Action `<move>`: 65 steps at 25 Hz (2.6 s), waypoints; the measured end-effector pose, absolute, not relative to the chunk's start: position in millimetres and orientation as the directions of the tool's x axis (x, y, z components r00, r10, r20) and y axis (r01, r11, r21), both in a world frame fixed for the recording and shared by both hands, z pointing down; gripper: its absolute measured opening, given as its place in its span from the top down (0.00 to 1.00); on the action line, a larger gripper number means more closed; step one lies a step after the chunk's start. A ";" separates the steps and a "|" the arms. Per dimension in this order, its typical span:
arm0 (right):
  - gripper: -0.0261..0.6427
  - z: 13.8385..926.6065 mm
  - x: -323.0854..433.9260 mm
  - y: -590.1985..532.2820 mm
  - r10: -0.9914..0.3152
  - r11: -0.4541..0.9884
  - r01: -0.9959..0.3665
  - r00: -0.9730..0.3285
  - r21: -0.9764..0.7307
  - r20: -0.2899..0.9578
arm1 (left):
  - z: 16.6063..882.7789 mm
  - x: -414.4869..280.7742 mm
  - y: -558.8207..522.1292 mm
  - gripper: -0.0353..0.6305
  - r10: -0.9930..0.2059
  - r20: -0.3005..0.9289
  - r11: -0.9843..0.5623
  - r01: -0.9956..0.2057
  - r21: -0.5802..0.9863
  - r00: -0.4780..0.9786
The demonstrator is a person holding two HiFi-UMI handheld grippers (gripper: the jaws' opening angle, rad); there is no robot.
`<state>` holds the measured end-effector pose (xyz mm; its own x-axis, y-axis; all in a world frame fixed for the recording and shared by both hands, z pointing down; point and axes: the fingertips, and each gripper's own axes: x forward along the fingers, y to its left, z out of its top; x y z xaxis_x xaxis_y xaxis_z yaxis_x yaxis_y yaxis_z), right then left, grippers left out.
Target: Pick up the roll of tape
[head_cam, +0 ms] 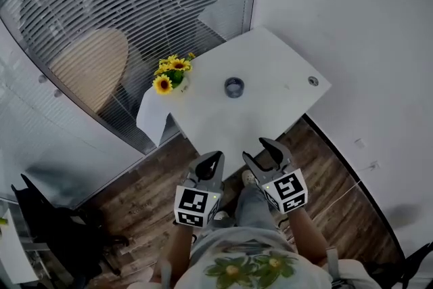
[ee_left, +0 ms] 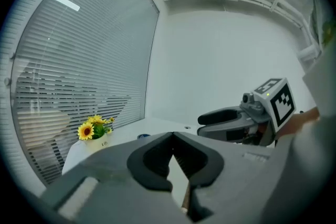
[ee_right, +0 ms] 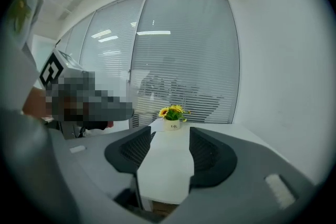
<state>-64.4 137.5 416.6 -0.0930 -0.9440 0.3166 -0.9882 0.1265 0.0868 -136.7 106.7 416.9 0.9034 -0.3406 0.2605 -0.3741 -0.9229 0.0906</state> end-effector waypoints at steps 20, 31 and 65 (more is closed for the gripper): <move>0.54 421.2 17.8 32.9 -0.908 0.246 -0.960 -0.179 0.136 0.380 | 420.3 -63.9 10.8 0.94 -0.418 0.285 -0.881 -0.461 0.105 0.863; 0.54 436.6 44.1 -10.3 -0.860 0.351 -0.929 -0.270 0.117 0.432 | 432.9 -36.7 -27.2 0.94 -0.463 0.327 -0.845 -0.522 0.118 0.823; 0.54 546.3 90.6 -89.4 -0.551 0.688 -0.726 -0.505 0.019 0.664 | 477.1 4.2 -90.0 0.94 -0.634 0.418 -0.656 -0.739 0.156 0.651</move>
<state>90.6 -89.4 546.3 -0.5054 -0.5511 0.6640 -0.7256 0.6879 0.0187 4.2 -90.0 477.1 0.6510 -0.6338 0.4176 -0.7386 -0.6558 0.1562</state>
